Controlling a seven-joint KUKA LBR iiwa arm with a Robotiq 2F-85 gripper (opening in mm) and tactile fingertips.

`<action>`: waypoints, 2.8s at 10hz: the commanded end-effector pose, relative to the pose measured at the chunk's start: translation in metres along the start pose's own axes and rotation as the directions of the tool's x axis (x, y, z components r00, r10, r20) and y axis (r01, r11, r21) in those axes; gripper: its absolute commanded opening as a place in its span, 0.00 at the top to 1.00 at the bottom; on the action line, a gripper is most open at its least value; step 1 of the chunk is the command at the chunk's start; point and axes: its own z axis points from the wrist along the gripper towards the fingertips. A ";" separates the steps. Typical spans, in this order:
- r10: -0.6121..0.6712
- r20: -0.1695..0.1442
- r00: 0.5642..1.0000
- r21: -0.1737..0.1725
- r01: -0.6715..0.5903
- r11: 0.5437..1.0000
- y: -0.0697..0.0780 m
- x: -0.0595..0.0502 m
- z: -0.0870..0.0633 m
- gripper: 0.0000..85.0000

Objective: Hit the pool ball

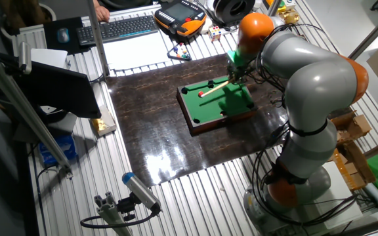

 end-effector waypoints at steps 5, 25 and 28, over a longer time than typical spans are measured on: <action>0.267 -0.002 0.964 0.032 -0.267 0.963 -0.010 -0.012 -0.001 0.99; 0.312 0.168 0.935 0.117 -0.333 0.936 -0.032 -0.034 -0.003 0.99; 0.320 0.189 0.928 0.119 -0.345 0.931 -0.031 -0.033 -0.002 0.99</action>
